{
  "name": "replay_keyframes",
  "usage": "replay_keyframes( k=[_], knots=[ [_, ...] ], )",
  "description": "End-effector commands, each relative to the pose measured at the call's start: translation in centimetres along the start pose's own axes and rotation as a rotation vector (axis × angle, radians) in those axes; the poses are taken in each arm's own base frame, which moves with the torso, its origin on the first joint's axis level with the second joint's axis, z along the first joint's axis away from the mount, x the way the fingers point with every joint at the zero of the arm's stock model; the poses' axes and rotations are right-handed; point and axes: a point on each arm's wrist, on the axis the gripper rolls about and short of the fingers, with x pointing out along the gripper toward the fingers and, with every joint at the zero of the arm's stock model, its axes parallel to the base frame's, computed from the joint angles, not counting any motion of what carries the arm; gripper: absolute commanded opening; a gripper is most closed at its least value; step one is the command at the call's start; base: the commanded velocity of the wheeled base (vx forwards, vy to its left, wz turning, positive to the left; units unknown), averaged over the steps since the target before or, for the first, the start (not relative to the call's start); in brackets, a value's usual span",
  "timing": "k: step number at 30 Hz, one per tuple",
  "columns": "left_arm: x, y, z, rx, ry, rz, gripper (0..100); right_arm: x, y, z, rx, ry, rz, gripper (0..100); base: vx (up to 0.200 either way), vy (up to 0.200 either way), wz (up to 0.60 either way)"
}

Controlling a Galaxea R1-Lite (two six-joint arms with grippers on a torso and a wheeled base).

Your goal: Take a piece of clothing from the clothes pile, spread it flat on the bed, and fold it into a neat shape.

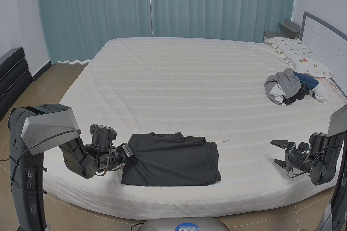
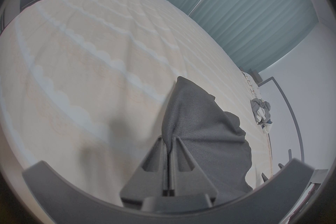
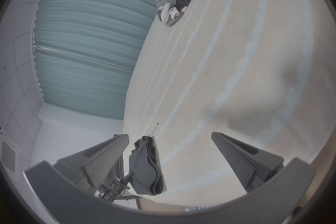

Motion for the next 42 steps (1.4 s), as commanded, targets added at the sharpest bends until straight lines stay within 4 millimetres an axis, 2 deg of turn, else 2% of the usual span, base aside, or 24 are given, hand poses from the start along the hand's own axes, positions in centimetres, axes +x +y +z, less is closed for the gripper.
replay_keyframes(
  k=[1,5,6,16,18,22,23,24,25,27,29,30,31,32,33,36,42],
  knots=[
    [0.0,0.0,-0.1,-0.001,0.001,0.001,0,0.0,0.0,0.0,-0.003,-0.002,0.004,100,0.000,0.000,0.00],
    [-0.4,-0.1,0.0,-0.006,0.001,-0.001,0,0.0,0.0,0.0,-0.003,-0.002,0.004,100,0.000,0.000,0.00],
    [-0.5,-0.1,0.0,-0.006,0.001,-0.003,100,0.0,0.0,0.0,-0.003,-0.002,0.004,100,0.000,0.000,0.00],
    [-0.8,0.2,-0.3,-0.008,0.011,0.006,100,0.0,0.0,0.0,-0.002,-0.004,0.004,100,0.000,0.000,0.00],
    [-2.1,0.1,1.6,-0.050,-0.048,-0.008,100,0.0,0.0,0.1,-0.006,-0.010,0.004,100,0.000,0.000,0.00],
    [-3.9,0.1,3.6,-0.067,-0.112,-0.021,100,-0.5,0.9,0.2,-0.042,-0.056,-0.006,100,0.000,0.000,0.00],
    [-5.7,0.3,5.1,-0.074,-0.167,-0.030,100,-1.1,2.4,0.3,-0.115,-0.107,0.008,100,0.000,0.000,0.00],
    [-6.5,0.3,5.6,-0.073,-0.183,-0.033,100,-1.4,3.1,0.4,-0.148,-0.126,0.017,100,0.000,0.000,0.00],
    [-6.9,0.3,5.7,-0.071,-0.190,-0.033,100,-1.5,3.5,0.3,-0.163,-0.133,0.023,100,0.000,0.000,0.00],
    [-9.4,0.3,5.9,-0.041,-0.221,-0.037,100,-2.2,4.8,-0.5,-0.232,-0.128,0.043,100,0.000,0.000,0.00],
    [-12.6,-0.3,5.8,-0.020,-0.263,-0.067,100,-3.9,6.0,-1.5,-0.315,-0.127,0.054,100,0.000,0.000,0.00],
    [-12.6,-0.3,5.8,-0.020,-0.263,-0.067,100,-3.9,6.0,-1.5,-0.315,-0.127,0.054,100,0.000,0.000,0.00],
    [-15.0,-0.6,5.3,-0.011,-0.290,-0.092,100,-5.5,6.9,-1.9,-0.392,-0.159,0.059,100,0.000,0.000,0.00],
    [-16.6,-0.9,5.1,0.000,-0.319,-0.119,100,-6.6,7.6,-2.1,-0.444,-0.194,0.065,100,0.000,0.000,0.00],
    [-17.3,-1.1,5.0,0.003,-0.335,-0.133,100,-7.2,8.0,-2.2,-0.466,-0.211,0.067,100,0.000,0.000,0.00],
    [-21.9,-1.7,4.3,0.077,-0.431,-0.191,100,-10.5,9.6,-3.0,-0.587,-0.300,0.094,100,0.000,0.000,0.00],
    [-28.2,-1.1,1.8,0.306,-0.581,-0.212,100,-15.4,12.5,-4.0,-0.720,-0.459,0.173,100,0.000,0.000,0.00]
  ],
)
